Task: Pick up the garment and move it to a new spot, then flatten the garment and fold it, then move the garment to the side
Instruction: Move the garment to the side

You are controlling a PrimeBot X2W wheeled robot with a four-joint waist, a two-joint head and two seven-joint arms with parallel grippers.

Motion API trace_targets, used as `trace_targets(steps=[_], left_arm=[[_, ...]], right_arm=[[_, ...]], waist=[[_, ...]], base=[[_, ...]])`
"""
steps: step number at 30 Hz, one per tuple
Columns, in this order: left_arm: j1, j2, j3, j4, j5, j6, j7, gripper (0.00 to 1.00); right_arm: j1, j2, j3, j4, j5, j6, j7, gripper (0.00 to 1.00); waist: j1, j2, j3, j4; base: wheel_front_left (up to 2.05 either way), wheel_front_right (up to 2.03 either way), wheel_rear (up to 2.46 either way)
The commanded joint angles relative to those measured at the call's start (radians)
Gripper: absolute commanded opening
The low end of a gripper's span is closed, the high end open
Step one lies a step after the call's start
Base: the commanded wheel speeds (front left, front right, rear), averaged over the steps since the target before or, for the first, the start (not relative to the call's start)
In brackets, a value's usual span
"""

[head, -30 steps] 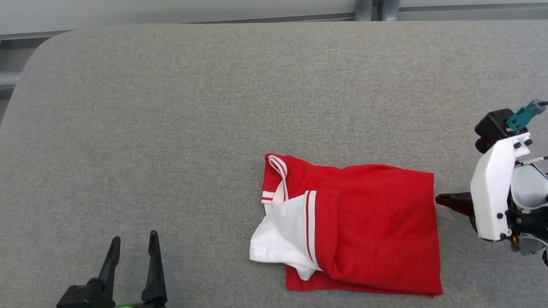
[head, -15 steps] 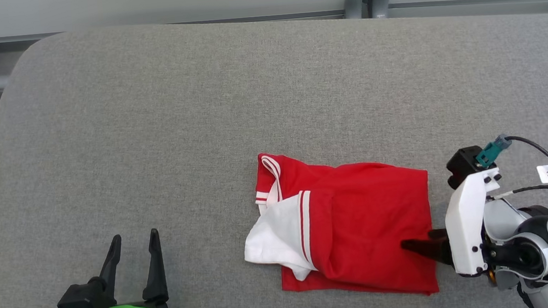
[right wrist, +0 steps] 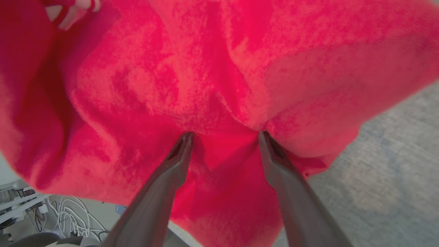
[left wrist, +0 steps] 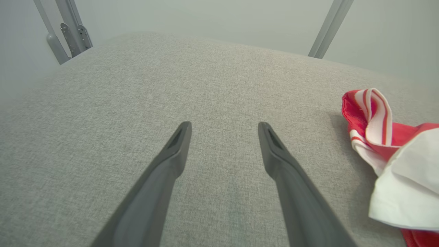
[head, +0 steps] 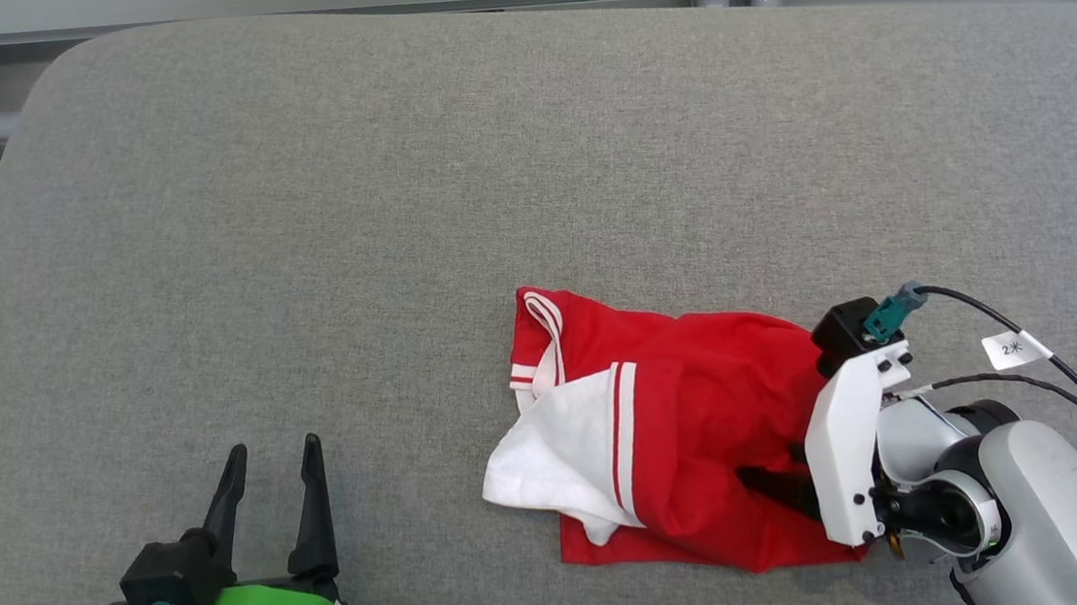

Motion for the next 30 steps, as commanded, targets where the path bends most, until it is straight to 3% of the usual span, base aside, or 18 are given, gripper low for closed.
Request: trace_targets(steps=[1,2,3,16,23,30], left_arm=[[-0.018,0.003,0.001,-0.001,0.007,-0.003,-0.003,1.0],[-0.019,0.005,0.003,-0.001,0.006,-0.003,-0.003,1.0],[-0.019,0.006,0.004,-0.001,0.006,-0.003,-0.003,1.0],[0.012,0.011,0.019,0.005,0.013,-0.003,-0.003,1.0],[0.03,0.003,0.024,0.002,0.008,-0.004,-0.003,1.0],[0.047,-0.009,0.028,-0.008,-0.002,-0.004,-0.003,1.0]], right_arm=[[0.006,0.005,0.025,0.046,-0.007,-0.002,-0.01,1.0],[0.003,0.003,0.037,0.055,-0.005,-0.002,-0.021,0.32],[-0.003,0.0,0.047,0.061,-0.002,-0.002,-0.032,0.0],[-0.047,-0.123,0.05,-0.035,0.092,-0.001,-0.086,0.0],[-0.044,-0.206,0.033,-0.155,0.134,-0.001,-0.038,0.0],[-0.054,-0.235,0.006,-0.257,0.167,-0.001,0.017,0.0]], waist=[[0.0,0.012,0.005,0.004],[0.0,0.012,0.006,0.004],[0.0,0.012,0.006,0.004],[0.0,0.012,-0.041,-0.025],[0.0,0.012,-0.079,-0.042],[0.0,0.012,-0.104,-0.042]], base=[[0.0,0.0,0.0],[0.0,0.0,0.0],[0.0,0.0,0.0],[0.0,0.0,0.0],[0.0,0.0,0.0],[0.0,0.0,0.0]])
